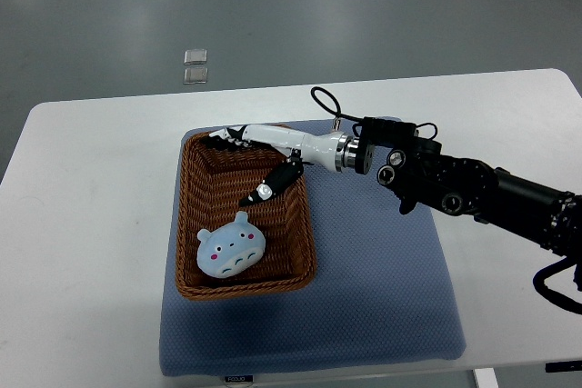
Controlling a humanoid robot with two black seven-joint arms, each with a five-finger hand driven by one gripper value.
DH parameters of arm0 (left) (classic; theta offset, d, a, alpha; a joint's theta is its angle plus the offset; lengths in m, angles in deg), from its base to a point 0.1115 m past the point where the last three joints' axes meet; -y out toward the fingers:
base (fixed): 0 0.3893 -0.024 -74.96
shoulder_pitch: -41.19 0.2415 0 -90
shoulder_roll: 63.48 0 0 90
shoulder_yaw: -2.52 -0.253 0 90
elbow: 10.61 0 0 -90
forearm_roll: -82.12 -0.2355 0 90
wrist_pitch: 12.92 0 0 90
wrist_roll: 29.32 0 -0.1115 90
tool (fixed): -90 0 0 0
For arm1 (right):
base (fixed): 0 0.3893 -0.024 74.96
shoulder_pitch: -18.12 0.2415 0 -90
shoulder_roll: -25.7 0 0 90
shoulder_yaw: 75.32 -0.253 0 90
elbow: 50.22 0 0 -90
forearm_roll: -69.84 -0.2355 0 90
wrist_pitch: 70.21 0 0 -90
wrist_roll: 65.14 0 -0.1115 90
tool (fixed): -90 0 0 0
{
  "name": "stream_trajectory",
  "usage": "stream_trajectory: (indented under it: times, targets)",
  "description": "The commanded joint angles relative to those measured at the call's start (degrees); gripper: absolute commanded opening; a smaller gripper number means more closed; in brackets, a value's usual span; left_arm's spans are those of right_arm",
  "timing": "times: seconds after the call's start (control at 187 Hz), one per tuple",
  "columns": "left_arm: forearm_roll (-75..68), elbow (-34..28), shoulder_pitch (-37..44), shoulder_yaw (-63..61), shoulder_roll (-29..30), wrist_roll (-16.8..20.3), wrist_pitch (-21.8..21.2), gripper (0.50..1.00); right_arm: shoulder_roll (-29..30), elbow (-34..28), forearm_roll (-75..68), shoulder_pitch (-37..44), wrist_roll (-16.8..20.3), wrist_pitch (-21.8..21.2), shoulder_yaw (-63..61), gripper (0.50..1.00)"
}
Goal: Place blue toy in brown basket
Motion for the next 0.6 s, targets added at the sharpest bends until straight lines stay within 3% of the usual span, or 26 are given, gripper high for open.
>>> stream_trajectory:
  times: [0.0, 0.289, 0.466, 0.595]
  targets:
    - [0.00, 0.00, 0.00, 0.00, 0.00, 0.00, 0.00, 1.000, -2.57, 0.16, -8.87, 1.75, 2.15, -3.76, -0.24, 0.901]
    - [0.00, 0.00, 0.00, 0.00, 0.00, 0.00, 0.00, 1.000, -5.65, 7.11, -33.40, 2.80, 7.86, -9.22, -2.96, 0.905]
    - [0.00, 0.00, 0.00, 0.00, 0.00, 0.00, 0.00, 1.000, -5.74, 11.59, -50.97, -0.89, 16.03, -10.98, -5.78, 0.907]
    - [0.00, 0.00, 0.00, 0.00, 0.00, 0.00, 0.00, 1.000, -5.74, 12.55, -57.83, -2.65, 17.09, -10.89, -5.86, 0.909]
